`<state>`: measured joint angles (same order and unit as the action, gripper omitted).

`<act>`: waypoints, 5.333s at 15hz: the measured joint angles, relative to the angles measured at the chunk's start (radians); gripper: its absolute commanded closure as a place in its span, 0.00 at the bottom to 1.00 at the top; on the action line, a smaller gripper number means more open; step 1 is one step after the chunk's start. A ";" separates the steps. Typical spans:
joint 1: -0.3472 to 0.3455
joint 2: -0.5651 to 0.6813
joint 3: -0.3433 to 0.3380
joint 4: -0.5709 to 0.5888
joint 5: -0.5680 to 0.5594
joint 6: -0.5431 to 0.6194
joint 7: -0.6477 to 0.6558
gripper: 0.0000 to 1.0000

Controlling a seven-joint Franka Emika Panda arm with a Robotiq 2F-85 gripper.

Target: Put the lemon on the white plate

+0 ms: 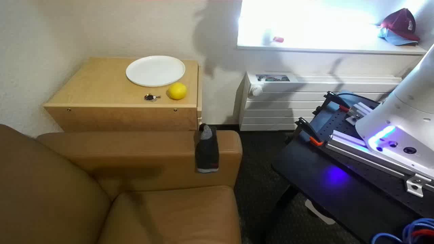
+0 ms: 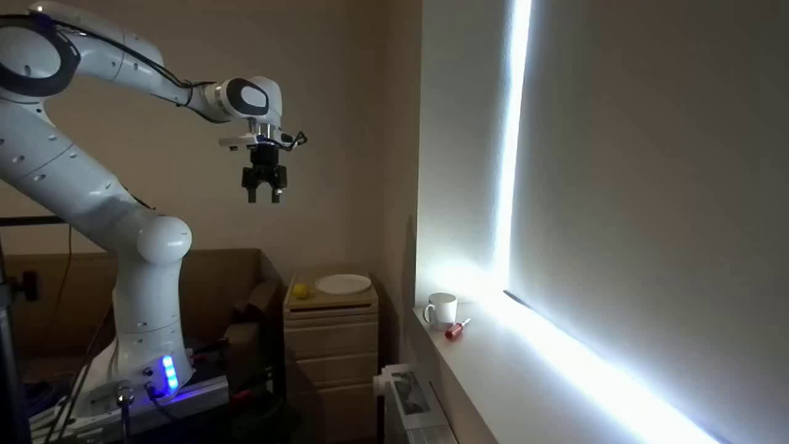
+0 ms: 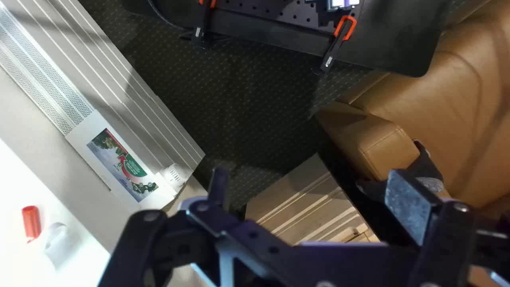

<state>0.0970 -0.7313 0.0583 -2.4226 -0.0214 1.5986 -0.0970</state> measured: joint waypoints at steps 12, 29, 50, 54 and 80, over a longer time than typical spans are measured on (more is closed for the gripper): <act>0.047 0.331 0.219 -0.054 0.066 0.285 0.381 0.00; 0.151 0.928 0.260 0.256 -0.008 0.676 1.099 0.00; 0.377 1.340 -0.039 0.508 -0.053 1.125 1.829 0.00; 0.416 1.396 -0.071 0.558 -0.054 1.127 1.887 0.00; 0.469 1.511 -0.088 0.721 -0.045 1.029 1.886 0.55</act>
<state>0.5662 0.7793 -0.0293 -1.7016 -0.0662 2.6275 1.7894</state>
